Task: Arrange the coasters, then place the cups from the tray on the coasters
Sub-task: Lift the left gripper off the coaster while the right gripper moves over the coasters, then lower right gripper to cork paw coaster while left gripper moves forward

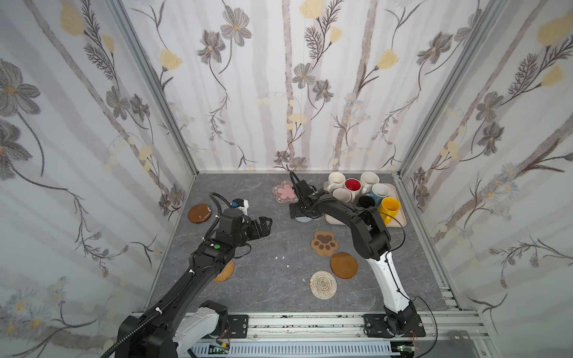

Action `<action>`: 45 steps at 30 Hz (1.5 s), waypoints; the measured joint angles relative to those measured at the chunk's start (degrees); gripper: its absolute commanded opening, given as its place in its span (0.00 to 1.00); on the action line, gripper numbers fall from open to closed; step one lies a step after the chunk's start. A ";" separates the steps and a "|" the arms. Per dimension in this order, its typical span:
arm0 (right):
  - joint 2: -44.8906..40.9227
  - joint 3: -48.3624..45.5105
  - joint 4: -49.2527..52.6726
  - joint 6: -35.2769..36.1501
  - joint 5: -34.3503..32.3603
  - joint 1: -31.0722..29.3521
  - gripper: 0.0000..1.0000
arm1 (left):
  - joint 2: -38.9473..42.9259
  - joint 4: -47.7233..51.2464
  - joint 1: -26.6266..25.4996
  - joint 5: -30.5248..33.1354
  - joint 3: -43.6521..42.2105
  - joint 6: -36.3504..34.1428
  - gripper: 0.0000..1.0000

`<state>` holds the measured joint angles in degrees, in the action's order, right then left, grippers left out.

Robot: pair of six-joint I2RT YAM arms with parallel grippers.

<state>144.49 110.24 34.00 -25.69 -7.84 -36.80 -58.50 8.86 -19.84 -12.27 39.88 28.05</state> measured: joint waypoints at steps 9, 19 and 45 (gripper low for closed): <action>1.88 3.96 0.79 -0.68 2.34 -2.58 1.00 | -0.04 0.13 0.02 0.11 -0.20 0.00 1.00; 4.00 8.85 1.70 -2.78 8.11 -4.07 1.00 | 0.02 0.42 0.00 0.50 -0.26 -0.04 1.00; -24.17 -7.63 -1.81 5.25 1.33 -3.93 1.00 | -1.53 1.27 -4.26 3.72 2.49 -5.11 1.00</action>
<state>120.31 102.61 32.18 -20.45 -6.50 -40.73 -60.03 10.13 -24.10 -8.56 42.37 22.94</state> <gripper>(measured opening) 0.996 0.997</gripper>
